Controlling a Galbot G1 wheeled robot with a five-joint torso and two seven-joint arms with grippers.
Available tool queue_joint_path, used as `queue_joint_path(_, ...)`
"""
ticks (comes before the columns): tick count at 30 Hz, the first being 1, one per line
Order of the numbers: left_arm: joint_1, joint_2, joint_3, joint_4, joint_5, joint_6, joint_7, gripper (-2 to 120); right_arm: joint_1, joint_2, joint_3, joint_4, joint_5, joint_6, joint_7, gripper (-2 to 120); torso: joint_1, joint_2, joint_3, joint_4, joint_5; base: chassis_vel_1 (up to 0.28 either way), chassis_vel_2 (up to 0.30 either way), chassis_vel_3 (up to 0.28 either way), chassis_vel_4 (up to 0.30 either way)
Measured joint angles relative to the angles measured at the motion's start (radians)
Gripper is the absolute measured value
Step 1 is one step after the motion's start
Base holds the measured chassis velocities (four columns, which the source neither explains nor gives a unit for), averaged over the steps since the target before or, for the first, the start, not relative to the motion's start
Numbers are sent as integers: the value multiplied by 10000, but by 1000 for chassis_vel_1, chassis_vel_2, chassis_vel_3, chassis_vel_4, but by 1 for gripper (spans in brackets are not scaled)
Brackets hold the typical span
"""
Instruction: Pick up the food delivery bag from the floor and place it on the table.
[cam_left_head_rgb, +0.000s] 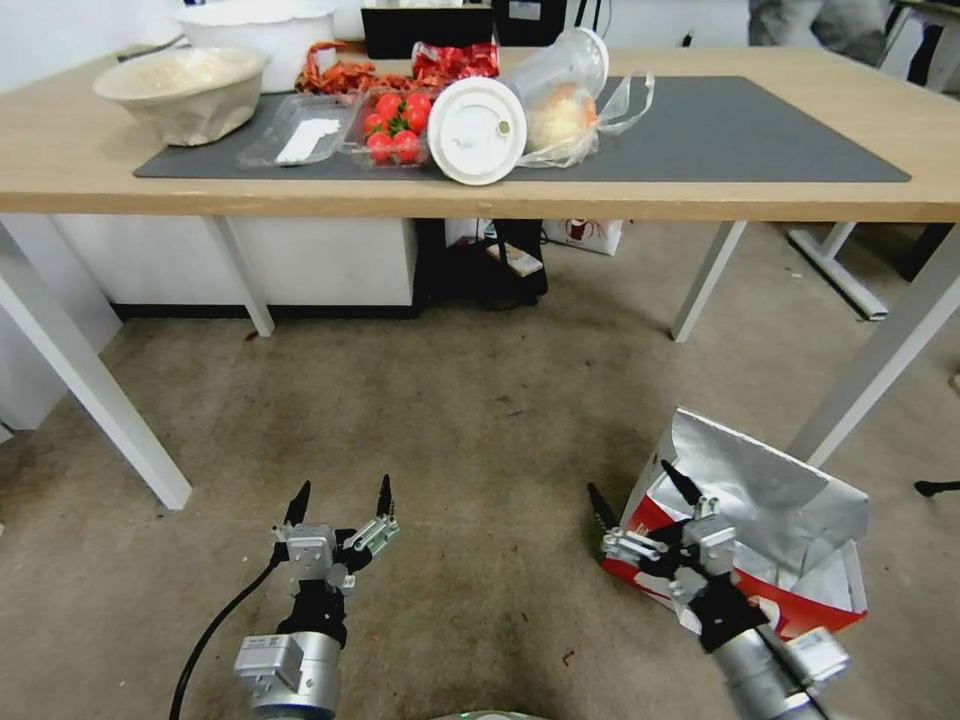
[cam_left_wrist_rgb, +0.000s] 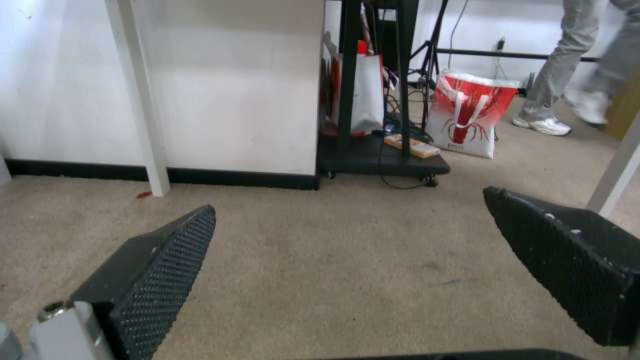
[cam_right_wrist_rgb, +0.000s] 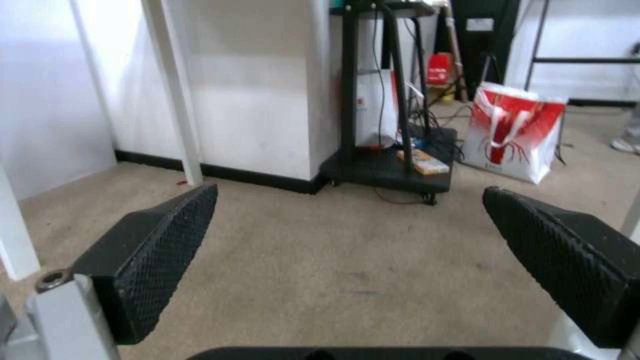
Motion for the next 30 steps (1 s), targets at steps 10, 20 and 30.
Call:
queue_joint_path(10,110,69,-57,-121,81,-114,-86,100,635,-2267,1724,-1383,1808,-236,-820,100,3,18,0,-2,-2,0,0,0,0)
queue_joint_path(20,120,-28,13,-82,195,-221,-98,100,1545,-4060,2302,-3060,2738,-546,-2223,100,4,28,0,0,-4,0,0,0,0)
queue_joint_path(30,140,-32,-49,-18,193,-303,-144,100,2868,-5561,2069,-5436,2955,-488,-3543,100,5,32,0,0,-3,0,0,0,0)
